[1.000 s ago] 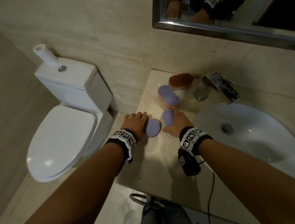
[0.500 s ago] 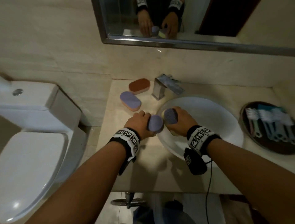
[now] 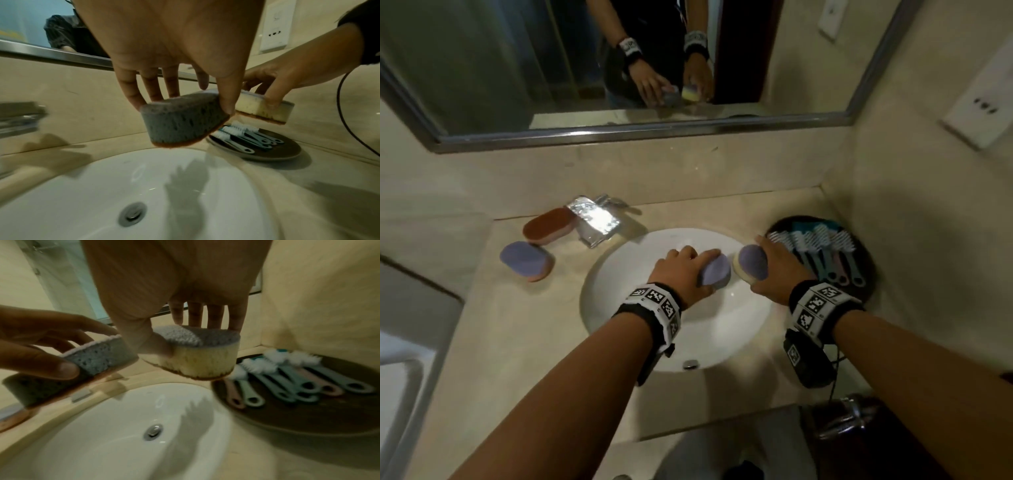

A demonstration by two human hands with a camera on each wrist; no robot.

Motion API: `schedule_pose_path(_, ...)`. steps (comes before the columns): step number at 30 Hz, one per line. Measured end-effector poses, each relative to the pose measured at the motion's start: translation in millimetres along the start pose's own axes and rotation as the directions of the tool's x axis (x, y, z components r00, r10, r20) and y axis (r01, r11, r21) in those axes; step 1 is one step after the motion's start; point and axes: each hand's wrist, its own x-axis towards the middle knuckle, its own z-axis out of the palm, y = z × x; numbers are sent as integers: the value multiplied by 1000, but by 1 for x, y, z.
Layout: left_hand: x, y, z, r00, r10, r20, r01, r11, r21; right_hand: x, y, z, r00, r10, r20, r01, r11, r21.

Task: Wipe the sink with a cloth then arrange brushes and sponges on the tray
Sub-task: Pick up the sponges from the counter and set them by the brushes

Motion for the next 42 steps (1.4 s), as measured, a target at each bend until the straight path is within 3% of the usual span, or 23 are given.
schedule_pose_path(6, 31, 91, 34, 997, 70, 24, -70, 998, -6, -10, 101, -40, 995, 93, 36, -89, 991, -101)
schedule_pose_path(14, 62, 135, 64, 990, 116, 80, -118, 993, 22, -10, 169, -51, 979, 192, 61, -176, 963, -206)
schedule_pose_path(21, 97, 153, 86, 981, 135, 142, -142, 989, 44, 10, 194, -48, 990, 132, 50, -111, 948, -297)
schedule_pose_path(28, 131, 165, 106, 973, 133, 188, -147, 987, 60, 32, 216, -41, 994, 80, 80, -54, 958, -283)
schedule_pose_path(42, 142, 167, 111, 975, 173, 138, -174, 985, -6, 42, 231, -41, 989, 69, 128, -37, 970, -239)
